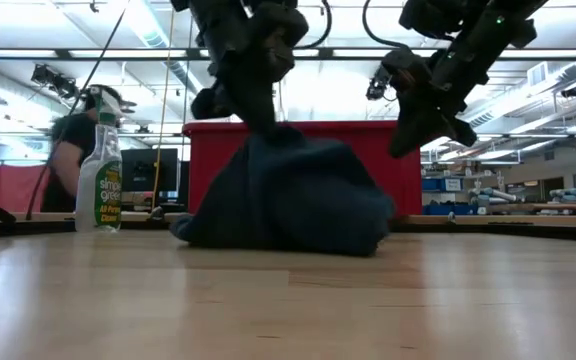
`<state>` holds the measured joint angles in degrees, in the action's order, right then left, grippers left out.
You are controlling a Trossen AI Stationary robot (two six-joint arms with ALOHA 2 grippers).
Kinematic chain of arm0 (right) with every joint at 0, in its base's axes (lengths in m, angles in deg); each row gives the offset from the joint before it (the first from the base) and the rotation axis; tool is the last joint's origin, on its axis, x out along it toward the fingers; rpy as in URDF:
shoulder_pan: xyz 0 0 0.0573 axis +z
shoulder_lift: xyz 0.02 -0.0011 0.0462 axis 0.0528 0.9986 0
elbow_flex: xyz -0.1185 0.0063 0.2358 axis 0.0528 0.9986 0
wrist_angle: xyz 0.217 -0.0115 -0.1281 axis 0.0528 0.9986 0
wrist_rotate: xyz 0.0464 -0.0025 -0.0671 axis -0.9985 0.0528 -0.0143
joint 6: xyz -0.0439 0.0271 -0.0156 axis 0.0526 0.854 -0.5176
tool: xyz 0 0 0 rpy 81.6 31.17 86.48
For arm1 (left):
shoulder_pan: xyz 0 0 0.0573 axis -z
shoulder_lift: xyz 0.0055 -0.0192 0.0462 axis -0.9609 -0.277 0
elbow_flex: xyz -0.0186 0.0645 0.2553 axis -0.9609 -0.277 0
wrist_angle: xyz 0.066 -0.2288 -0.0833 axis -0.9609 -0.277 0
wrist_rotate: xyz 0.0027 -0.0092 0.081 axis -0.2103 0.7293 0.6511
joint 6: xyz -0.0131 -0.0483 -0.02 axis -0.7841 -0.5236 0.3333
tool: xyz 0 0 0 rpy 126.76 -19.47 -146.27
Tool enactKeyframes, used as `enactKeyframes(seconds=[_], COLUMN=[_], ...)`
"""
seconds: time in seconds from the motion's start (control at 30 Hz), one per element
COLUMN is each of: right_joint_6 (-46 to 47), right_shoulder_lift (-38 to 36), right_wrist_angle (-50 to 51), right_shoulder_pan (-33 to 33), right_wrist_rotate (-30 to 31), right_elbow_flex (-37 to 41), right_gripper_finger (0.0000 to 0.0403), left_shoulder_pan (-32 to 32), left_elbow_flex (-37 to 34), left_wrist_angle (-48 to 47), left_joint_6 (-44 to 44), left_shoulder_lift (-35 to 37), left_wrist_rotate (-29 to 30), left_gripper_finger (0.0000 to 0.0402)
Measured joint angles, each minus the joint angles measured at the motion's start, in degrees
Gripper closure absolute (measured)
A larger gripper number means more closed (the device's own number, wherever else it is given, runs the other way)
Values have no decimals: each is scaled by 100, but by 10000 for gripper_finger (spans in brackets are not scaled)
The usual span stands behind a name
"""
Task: Fold laundry
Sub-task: Remove the blue shorts from the red laundry bin, then fold the blue shorts
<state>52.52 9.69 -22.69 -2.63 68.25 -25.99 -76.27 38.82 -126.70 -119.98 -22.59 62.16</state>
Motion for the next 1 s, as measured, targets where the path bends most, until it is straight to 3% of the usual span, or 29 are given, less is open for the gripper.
enactKeyframes(seconds=[0.13,0.4,0.63,0.73,1.0], right_joint_6=[46,299,640,922,1643], right_shoulder_lift=[0,0,2,2,4], right_wrist_angle=[11,151,153,163,88], right_shoulder_pan=[1,153,421,551,842], right_wrist_rotate=[-2,329,484,621,603], right_elbow_flex=[0,62,526,772,1143], right_gripper_finger=[335,328,327,327,327], left_shoulder_pan=[-31,-325,-733,-998,-1659], left_elbow_flex=[237,294,243,-154,-1279], left_wrist_angle=[-23,-1122,-1572,-1254,-407], left_joint_6=[129,12,780,1209,1374], left_shoulder_lift=[11,-45,-263,-314,-347], left_wrist_rotate=[58,261,555,627,-94], left_gripper_finger=[276,196,185,185,185])
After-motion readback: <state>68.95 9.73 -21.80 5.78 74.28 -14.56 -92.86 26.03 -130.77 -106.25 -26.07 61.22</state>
